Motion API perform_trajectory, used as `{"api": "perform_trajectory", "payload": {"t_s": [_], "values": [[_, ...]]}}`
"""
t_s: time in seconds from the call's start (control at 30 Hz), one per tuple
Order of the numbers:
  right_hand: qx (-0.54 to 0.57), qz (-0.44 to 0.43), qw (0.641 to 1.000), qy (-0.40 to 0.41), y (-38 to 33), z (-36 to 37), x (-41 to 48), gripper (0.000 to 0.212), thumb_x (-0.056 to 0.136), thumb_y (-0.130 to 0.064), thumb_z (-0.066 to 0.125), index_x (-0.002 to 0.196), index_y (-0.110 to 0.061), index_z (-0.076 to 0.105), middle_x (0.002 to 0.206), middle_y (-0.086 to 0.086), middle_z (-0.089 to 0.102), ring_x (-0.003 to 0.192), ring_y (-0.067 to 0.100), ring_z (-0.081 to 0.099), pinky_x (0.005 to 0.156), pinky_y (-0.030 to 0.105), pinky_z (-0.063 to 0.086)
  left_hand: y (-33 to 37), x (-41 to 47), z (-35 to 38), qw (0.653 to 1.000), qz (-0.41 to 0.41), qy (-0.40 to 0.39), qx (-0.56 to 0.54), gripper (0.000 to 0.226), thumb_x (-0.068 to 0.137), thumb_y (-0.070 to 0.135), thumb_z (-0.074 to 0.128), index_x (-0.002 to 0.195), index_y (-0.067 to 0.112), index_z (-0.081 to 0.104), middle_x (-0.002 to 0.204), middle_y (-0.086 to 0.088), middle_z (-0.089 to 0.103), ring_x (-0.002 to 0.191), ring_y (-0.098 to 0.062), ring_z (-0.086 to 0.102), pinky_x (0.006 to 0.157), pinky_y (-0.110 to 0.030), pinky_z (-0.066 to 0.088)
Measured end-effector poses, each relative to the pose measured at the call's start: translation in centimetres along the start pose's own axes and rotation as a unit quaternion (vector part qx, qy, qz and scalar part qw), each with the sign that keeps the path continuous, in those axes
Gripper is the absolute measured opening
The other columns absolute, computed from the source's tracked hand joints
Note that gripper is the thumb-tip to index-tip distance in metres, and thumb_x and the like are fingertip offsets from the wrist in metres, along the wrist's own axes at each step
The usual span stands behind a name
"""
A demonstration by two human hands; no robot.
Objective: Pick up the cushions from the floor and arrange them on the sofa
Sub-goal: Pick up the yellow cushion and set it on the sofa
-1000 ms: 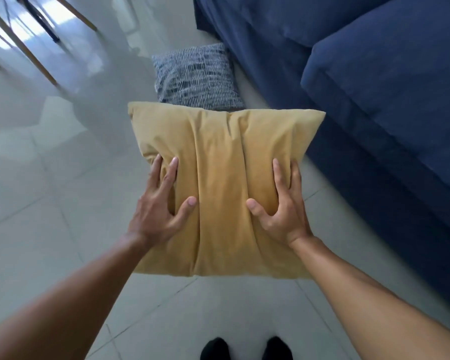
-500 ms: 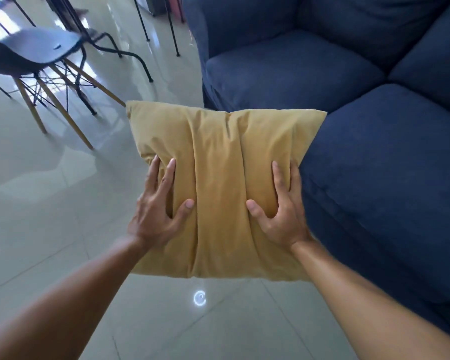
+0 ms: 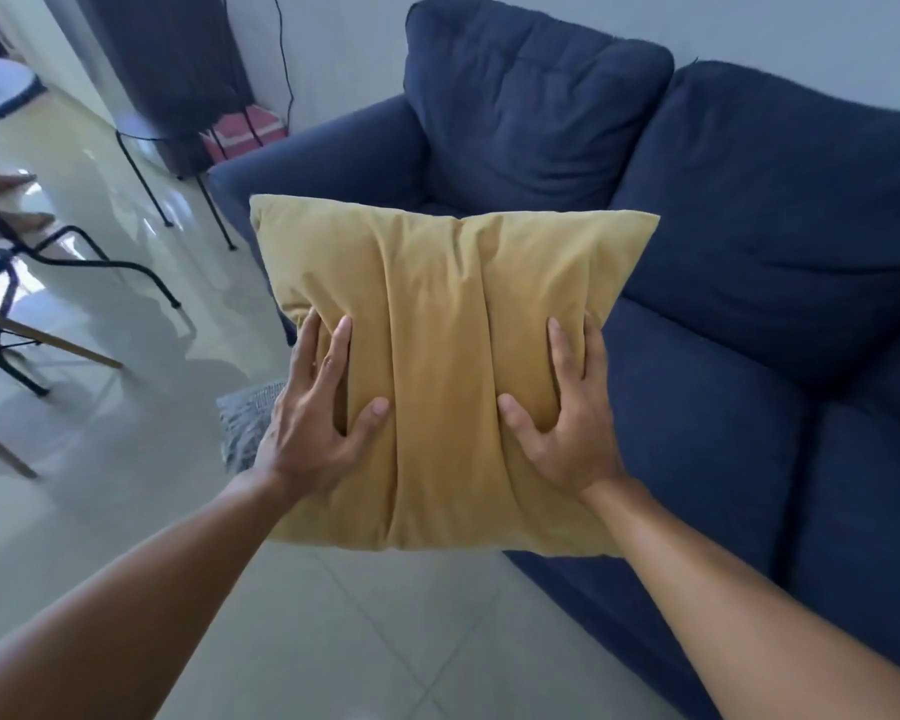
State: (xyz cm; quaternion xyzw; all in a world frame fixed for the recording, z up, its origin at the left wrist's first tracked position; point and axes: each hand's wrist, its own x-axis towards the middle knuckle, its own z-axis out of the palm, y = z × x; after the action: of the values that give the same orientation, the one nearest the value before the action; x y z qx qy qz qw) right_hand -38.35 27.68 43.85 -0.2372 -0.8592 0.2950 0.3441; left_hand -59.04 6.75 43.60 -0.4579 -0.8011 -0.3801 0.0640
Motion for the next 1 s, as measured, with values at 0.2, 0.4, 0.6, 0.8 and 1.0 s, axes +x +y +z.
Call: {"api": "perform_trajectory", "payload": {"t_s": [0.2, 0.4, 0.6, 0.8, 1.0], "values": [[-0.026, 0.003, 0.998, 0.053, 6.6, -6.4, 5.9, 0.092, 0.089, -0.061, 0.061, 0.163, -0.028, 0.018, 0.169, 0.010, 0.003, 0.152, -0.002, -0.005, 0.101, 0.010, 0.016, 5.0, 9.5, 7.3, 0.999, 0.045, -0.018, -0.016, 0.088, 0.091, 0.079, 0.043, 0.161, 0.048, 0.001, 0.173, -0.003, -0.001, 0.152, -0.005, 0.002, 0.116, -0.048, 0.022], [-0.056, 0.016, 0.992, 0.110, 12.7, -12.2, 9.2, 0.091, 0.089, -0.059, 0.062, 0.162, -0.030, 0.018, 0.169, 0.010, 0.003, 0.154, 0.004, -0.001, 0.101, 0.002, 0.017, 10.0, 16.8, 14.3, 0.993, 0.096, -0.041, -0.056, 0.089, 0.091, 0.077, 0.044, 0.164, 0.042, 0.005, 0.173, -0.005, -0.001, 0.152, -0.010, 0.008, 0.114, -0.053, 0.031], [-0.102, 0.056, 0.979, 0.165, 18.4, -16.4, 11.3, 0.091, 0.088, -0.060, 0.061, 0.162, -0.030, 0.018, 0.168, 0.009, 0.003, 0.152, -0.002, -0.002, 0.098, -0.004, 0.019, 13.7, 23.6, 22.0, 0.980, 0.155, -0.083, -0.091, 0.089, 0.094, 0.069, 0.048, 0.165, 0.031, 0.010, 0.172, -0.008, -0.001, 0.156, -0.035, 0.019, 0.111, -0.062, 0.040], [-0.145, 0.083, 0.959, 0.230, 23.9, -18.4, 13.0, 0.087, 0.089, -0.051, 0.064, 0.159, -0.016, 0.027, 0.164, 0.025, 0.012, 0.152, -0.003, -0.001, 0.102, -0.005, 0.018, 15.7, 29.5, 30.2, 0.961, 0.210, -0.127, -0.129, 0.090, 0.094, 0.073, 0.043, 0.165, 0.029, 0.010, 0.172, -0.013, -0.001, 0.158, -0.024, 0.010, 0.109, -0.054, 0.038], [-0.181, 0.136, 0.941, 0.249, 29.1, -18.6, 14.7, 0.087, 0.089, -0.053, 0.063, 0.159, -0.018, 0.026, 0.166, 0.021, 0.010, 0.152, -0.003, -0.001, 0.100, -0.004, 0.020, 15.9, 34.2, 37.3, 0.942, 0.263, -0.148, -0.150, 0.086, 0.096, 0.069, 0.045, 0.164, 0.037, 0.001, 0.171, -0.020, 0.000, 0.154, 0.003, -0.012, 0.108, -0.049, 0.036]]}}
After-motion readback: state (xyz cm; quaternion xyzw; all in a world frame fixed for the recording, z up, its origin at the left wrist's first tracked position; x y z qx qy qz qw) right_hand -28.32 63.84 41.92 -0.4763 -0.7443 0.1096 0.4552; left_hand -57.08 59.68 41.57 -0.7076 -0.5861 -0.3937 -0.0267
